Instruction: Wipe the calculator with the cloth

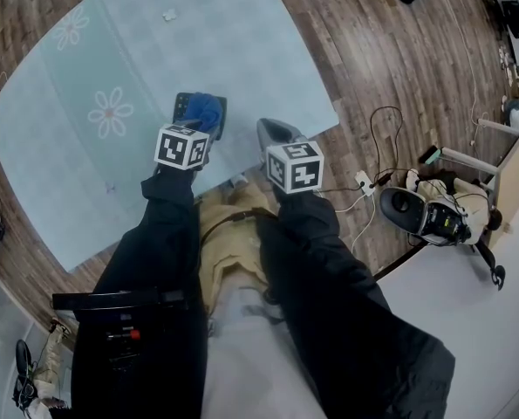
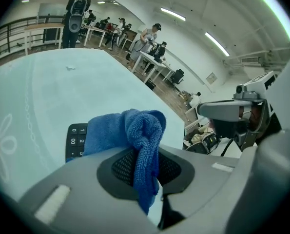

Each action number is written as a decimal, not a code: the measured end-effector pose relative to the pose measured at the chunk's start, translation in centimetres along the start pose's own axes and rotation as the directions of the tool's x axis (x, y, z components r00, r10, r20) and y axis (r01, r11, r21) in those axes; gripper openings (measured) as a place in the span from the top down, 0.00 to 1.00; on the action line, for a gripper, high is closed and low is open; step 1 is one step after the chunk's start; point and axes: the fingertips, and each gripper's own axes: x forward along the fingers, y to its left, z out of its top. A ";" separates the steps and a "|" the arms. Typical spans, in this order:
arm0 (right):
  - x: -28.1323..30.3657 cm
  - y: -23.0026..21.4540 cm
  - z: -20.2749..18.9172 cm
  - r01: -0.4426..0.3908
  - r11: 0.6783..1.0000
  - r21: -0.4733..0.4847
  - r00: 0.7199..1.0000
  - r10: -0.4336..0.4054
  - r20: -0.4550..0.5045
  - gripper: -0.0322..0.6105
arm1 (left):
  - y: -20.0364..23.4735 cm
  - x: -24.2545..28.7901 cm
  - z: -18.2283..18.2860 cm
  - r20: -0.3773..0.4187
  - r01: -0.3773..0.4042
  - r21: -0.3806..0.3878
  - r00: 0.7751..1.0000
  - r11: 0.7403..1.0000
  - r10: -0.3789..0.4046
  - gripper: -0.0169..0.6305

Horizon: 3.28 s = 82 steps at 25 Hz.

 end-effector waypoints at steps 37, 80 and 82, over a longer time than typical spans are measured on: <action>-7.5 15.8 16.8 -0.028 0.906 -0.422 0.900 0.206 0.384 0.95 | -3.7 -27.0 12.3 0.669 -0.169 0.110 0.741 0.979 0.053 0.88; -13.8 21.6 28.0 0.039 0.848 -0.528 0.735 0.334 0.590 0.95 | -4.9 -41.5 19.5 0.930 -0.459 0.035 0.341 0.888 0.139 0.88; -13.7 21.8 28.2 0.039 0.850 -0.525 0.736 0.331 0.591 0.95 | -4.6 -41.7 19.7 0.926 -0.447 0.026 0.348 0.894 0.147 0.88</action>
